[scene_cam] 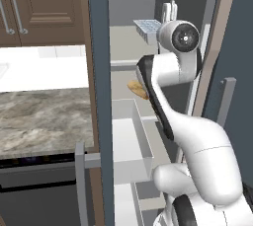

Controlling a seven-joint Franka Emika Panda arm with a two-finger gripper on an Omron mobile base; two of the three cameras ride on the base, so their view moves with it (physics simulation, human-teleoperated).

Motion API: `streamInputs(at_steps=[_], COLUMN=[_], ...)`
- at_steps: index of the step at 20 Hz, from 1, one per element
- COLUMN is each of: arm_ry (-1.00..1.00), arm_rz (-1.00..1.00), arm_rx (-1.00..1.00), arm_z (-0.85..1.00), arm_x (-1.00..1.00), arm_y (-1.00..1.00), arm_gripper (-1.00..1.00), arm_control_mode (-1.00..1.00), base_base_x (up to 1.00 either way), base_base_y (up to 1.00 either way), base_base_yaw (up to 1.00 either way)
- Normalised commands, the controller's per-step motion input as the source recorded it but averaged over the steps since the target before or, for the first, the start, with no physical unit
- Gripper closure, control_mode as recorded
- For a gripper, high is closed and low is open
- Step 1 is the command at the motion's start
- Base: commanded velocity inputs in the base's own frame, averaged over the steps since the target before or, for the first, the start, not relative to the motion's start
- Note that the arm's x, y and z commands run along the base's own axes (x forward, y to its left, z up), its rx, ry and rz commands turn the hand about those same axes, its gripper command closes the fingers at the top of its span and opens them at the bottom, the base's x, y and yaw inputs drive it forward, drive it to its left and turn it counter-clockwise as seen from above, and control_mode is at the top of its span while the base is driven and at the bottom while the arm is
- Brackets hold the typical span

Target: Open the freezer door, pick up the ice cube tray from the freezer, and place it on the dining counter.

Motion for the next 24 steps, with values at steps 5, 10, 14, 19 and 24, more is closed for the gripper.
streamInputs(at_steps=[5,10,14,19,24], arm_ry=[0.0,0.0,0.0,0.0,0.0], arm_rz=[0.0,0.0,0.0,0.0,0.0], arm_rx=[0.0,0.0,0.0,0.0,0.0], arm_z=[0.09,0.08,0.05,0.07,0.06], arm_x=[-1.0,-1.0,-1.0,-0.96,-0.79], arm_y=[0.0,0.0,0.0,0.0,0.0], arm_gripper=[1.0,1.0,1.0,1.0,1.0], arm_control_mode=[-1.0,-1.0,-1.0,-1.0,-1.0], base_base_x=[0.0,0.0,0.0,0.0,0.0], base_base_y=[0.0,0.0,0.0,0.0,0.0], base_base_yaw=[0.0,0.0,0.0,0.0,0.0])
